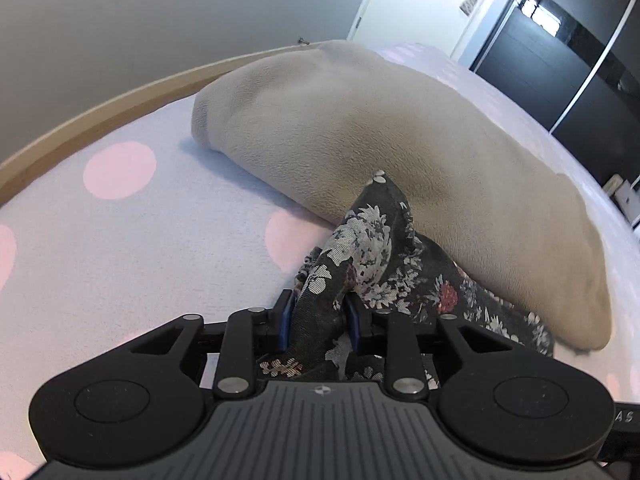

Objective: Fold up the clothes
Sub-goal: 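Lower the folded trousers beside the beige blanket and open both grippers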

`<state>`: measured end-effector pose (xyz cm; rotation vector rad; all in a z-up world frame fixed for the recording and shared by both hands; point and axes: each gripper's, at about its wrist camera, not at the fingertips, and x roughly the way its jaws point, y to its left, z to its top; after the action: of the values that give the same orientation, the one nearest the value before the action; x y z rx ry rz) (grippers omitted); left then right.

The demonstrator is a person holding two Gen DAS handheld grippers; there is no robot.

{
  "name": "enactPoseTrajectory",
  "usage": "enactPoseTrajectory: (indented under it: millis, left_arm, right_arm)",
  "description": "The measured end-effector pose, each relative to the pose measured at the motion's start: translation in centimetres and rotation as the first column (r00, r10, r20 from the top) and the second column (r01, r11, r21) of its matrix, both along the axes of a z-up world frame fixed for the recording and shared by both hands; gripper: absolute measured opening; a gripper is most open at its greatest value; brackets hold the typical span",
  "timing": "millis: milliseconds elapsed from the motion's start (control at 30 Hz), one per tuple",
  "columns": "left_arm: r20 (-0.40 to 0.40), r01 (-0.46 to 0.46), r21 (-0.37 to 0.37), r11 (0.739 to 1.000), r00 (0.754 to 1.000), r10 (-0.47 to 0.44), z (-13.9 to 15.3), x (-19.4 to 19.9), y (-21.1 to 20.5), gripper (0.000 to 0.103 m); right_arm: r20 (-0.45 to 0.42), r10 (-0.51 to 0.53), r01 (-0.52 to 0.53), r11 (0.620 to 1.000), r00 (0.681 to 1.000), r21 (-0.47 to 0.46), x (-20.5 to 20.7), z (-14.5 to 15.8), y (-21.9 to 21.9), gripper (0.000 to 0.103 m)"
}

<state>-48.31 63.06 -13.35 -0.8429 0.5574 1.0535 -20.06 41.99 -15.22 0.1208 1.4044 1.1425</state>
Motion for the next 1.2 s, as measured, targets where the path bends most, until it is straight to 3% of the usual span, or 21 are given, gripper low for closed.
enactPoseTrajectory:
  millis: [67, 200, 267, 300, 433, 567, 633, 800, 1000, 1133, 1200]
  left_arm:
    - [-0.012, -0.021, 0.028, 0.999, 1.000, 0.021, 0.8, -0.5, -0.3, 0.029]
    - [-0.086, -0.022, 0.156, 0.987, 0.996, 0.036, 4.1, -0.8, -2.3, 0.029]
    - [-0.123, 0.021, 0.194, 0.981, 0.992, 0.003, 5.4, -0.5, -3.4, 0.028]
    - [-0.144, 0.048, 0.204, 0.978, 0.989, -0.019, 5.9, -0.2, -3.8, 0.025]
    - [-0.308, 0.164, 0.158, 0.974, 0.945, -0.110, 5.9, 2.1, -5.2, 0.019]
    - [-0.438, 0.202, 0.101, 0.974, 0.888, -0.138, 3.4, 2.9, -5.5, 0.018]
    - [-0.458, 0.190, 0.073, 0.979, 0.878, -0.137, 1.9, 2.5, -5.3, 0.018]
    - [-0.438, 0.178, 0.046, 0.983, 0.888, -0.141, 0.0, 1.6, -4.8, 0.018]
    - [-0.497, 0.196, 0.067, 0.978, 0.857, -0.138, 0.4, 2.4, -5.7, 0.018]
    - [-0.504, 0.208, 0.064, 0.976, 0.851, -0.148, 2.8, 1.8, -7.3, 0.018]
    - [-0.504, 0.202, 0.056, 0.978, 0.851, -0.147, 2.6, 1.4, -7.8, 0.018]
  right_arm:
    - [0.039, 0.000, -0.001, 1.000, 0.999, 0.010, 0.5, 0.6, -1.6, 0.039]
    - [0.174, -0.022, 0.014, 0.999, 0.985, 0.045, 0.6, 3.2, -4.5, 0.038]
    - [0.278, -0.029, 0.011, 0.998, 0.960, 0.066, 0.5, 4.8, -5.0, 0.022]
    - [0.319, -0.021, -0.003, 0.997, 0.948, 0.077, 0.7, 5.2, -5.1, 0.019]
    - [0.435, 0.051, -0.102, 0.990, 0.899, 0.094, 1.6, 6.1, -5.3, 0.011]
    - [0.526, 0.111, -0.165, 0.985, 0.843, 0.057, 0.1, 6.1, -4.1, 0.009]
    - [0.541, 0.138, -0.172, 0.985, 0.830, 0.013, -0.2, 5.9, -4.0, 0.009]
    - [0.540, 0.179, -0.170, 0.983, 0.823, -0.066, 0.6, 2.9, -2.2, 0.009]
    - [0.576, 0.200, -0.168, 0.980, 0.793, -0.110, 0.3, 3.2, -1.3, 0.009]
    - [0.600, 0.202, -0.234, 0.972, 0.774, -0.025, -1.1, 5.6, -4.3, 0.013]
    - [0.605, 0.227, -0.285, 0.959, 0.763, 0.000, -2.4, 6.4, -6.4, 0.013]
